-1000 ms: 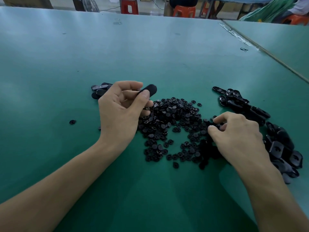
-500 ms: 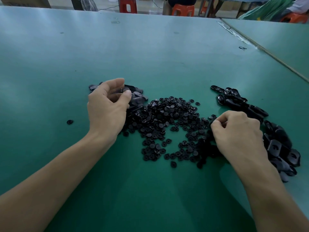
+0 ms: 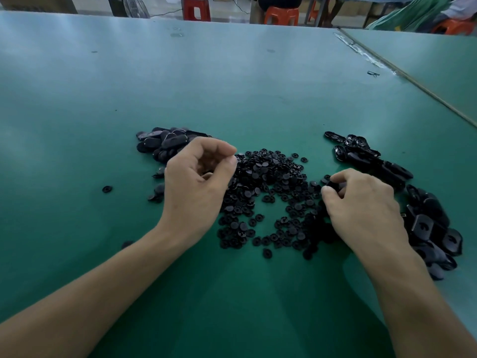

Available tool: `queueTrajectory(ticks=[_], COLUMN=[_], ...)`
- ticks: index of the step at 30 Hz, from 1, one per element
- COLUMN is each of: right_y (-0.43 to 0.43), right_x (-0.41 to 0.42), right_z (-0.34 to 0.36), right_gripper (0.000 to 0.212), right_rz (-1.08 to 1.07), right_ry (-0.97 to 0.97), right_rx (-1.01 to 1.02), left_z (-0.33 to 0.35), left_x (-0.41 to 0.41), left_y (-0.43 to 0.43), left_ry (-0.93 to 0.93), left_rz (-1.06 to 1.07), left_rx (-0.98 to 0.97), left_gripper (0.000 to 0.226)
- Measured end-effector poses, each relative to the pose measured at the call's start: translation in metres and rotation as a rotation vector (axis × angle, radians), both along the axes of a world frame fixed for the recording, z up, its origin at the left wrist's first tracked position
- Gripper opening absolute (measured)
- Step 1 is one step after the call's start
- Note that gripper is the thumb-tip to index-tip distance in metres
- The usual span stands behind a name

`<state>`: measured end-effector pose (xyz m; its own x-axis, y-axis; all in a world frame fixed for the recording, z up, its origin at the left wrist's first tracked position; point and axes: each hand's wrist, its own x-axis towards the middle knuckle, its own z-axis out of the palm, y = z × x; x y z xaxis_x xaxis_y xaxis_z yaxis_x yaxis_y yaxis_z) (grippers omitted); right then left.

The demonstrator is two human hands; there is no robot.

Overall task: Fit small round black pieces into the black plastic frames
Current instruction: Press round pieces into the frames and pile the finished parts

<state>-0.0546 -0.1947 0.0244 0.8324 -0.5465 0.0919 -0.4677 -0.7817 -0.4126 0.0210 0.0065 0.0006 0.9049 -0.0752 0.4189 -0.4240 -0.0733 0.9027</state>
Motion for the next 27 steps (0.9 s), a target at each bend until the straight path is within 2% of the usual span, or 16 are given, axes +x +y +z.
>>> queueTrajectory(ticks=[3,7,9,13,17,20,22,25,27], right_y=[-0.001,0.0,0.0,-0.002,-0.006,-0.003,0.003,0.014,0.019], right_x=[0.0,0.0,0.0,0.0,0.0,0.003,0.007,0.01,0.01], right_z=[0.0,0.0,0.0,0.0,-0.001,0.002,0.001,-0.002,-0.003], right_gripper=[0.026,0.032,0.029,0.023,0.037,0.032,0.025,0.026,0.028], right_rz=[0.004,0.007,0.007,0.003,0.005,0.094,0.191,0.359,0.45], right_ry=[-0.002,-0.006,-0.024,-0.096,-0.155,-0.283,-0.344,-0.369,-0.356], right_rx=[0.013,0.019,0.016,0.018,-0.01,0.025,0.146,0.596,0.798], left_z=[0.002,0.007,0.007,0.005,0.002,0.001,0.0,0.0,0.0], left_x=[-0.002,0.001,0.002,0.003,0.0,-0.005,-0.007,-0.008,-0.008], left_y=[-0.002,0.0,0.001,0.002,0.002,0.0,-0.001,-0.001,0.0], left_ry=[0.016,0.033,0.038,0.013,-0.018,-0.001,0.042,0.121,0.147], left_rz=[-0.035,-0.011,-0.014,-0.001,-0.036,-0.111,-0.168,-0.249,-0.297], left_rx=[-0.117,-0.3,-0.332,-0.283,-0.171,-0.061,-0.008,0.005,0.003], left_gripper=[0.011,0.011,0.012,0.016,0.017,0.01,0.004,0.013,0.018])
